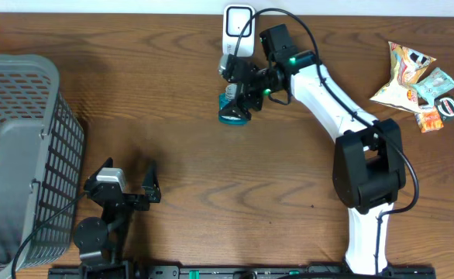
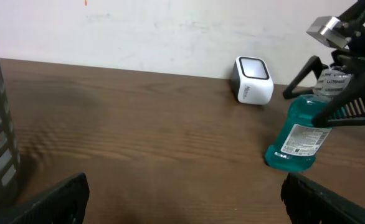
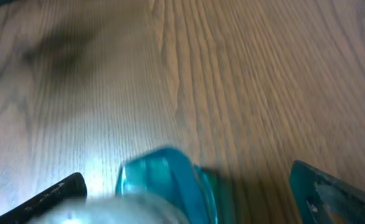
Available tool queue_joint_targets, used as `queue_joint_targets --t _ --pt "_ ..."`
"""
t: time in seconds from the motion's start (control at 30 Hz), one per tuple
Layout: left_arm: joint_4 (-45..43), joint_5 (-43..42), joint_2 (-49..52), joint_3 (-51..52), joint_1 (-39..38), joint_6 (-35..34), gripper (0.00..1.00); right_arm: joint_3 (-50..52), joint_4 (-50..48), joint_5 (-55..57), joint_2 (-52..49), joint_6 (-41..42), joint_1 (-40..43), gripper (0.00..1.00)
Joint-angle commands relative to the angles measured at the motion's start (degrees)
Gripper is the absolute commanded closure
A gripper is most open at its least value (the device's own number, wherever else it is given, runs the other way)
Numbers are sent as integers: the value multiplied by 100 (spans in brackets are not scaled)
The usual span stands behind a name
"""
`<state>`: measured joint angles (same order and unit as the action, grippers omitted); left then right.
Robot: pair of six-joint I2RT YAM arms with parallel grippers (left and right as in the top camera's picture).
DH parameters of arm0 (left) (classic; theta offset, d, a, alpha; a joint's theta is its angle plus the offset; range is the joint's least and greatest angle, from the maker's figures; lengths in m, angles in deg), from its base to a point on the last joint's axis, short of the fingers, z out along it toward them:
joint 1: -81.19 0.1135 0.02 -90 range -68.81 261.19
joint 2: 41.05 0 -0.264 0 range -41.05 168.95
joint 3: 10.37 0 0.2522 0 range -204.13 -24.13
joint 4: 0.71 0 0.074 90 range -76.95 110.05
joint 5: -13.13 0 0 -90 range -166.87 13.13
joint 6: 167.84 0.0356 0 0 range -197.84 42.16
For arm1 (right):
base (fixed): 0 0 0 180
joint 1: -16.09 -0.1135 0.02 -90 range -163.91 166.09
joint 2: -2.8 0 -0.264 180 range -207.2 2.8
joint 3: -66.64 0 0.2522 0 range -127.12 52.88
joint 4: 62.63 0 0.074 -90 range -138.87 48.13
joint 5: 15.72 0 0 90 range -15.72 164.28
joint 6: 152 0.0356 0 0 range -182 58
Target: Scan the item barcode
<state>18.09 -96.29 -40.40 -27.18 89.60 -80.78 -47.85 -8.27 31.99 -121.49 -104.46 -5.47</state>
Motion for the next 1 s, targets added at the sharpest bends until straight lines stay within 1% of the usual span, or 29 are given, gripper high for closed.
queue_joint_targets --t 0.0,0.23,0.47,0.57,0.67,0.7,0.77,0.8,0.83,0.87,0.93,0.97 --pt "160 -94 -31 101 -13 50 2 -94 175 -33 33 -50 48 1" --pt "160 -94 -31 101 -11 50 2 -63 157 -28 -17 -197 -28 1" --pt "160 -94 -31 101 -13 50 2 -61 -251 37 -197 -190 -101 1" --pt "160 -94 -31 101 -13 48 2 -61 -372 151 -341 -83 -116 13" --pt "160 -94 -31 101 -13 50 2 -61 -389 164 -470 -85 -133 20" --pt "160 -92 -31 101 -13 50 2 -61 -402 166 -531 -85 -146 25" --pt "160 -92 -31 101 -13 48 2 -61 -437 164 -592 -85 -177 41" --pt "160 -94 -31 101 -13 50 2 -63 -446 129 -592 -81 -188 46" --pt "160 -94 -31 101 -13 48 2 -63 -455 87 -592 -81 -192 49" --pt "160 -92 -31 101 -13 50 2 -63 -474 33 -588 -28 -192 49" --pt "162 -94 -31 101 -13 50 2 -76 -581 -13 -568 199 -190 44" --pt "160 -94 -31 101 -13 50 2 -92 -621 -9 -568 271 -188 39"
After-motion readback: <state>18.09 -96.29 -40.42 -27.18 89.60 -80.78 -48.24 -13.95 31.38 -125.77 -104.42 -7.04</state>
